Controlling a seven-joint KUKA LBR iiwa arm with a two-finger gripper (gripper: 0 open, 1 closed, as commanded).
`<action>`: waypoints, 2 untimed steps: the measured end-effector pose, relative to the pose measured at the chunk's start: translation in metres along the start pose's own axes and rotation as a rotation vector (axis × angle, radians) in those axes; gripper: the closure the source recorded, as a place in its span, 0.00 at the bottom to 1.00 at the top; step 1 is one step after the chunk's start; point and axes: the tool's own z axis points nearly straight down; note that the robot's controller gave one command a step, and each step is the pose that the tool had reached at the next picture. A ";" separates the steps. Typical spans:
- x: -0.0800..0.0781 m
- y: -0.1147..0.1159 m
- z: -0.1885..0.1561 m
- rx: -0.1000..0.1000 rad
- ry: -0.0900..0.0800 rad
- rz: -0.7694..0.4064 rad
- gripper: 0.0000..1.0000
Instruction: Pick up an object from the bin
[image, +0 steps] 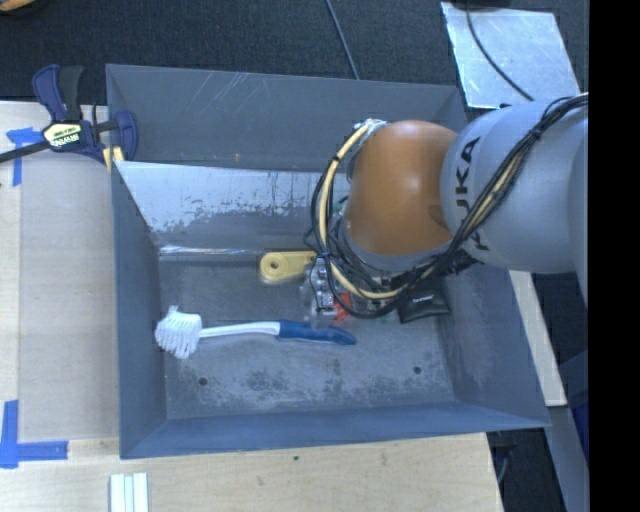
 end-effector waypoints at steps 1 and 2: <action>0.000 0.000 0.000 0.000 0.000 0.000 1.00; -0.010 0.059 0.060 -0.002 0.002 -0.035 1.00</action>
Offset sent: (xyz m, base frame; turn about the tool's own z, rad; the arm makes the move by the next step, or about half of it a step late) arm 0.0113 0.0552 -0.0568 -0.0288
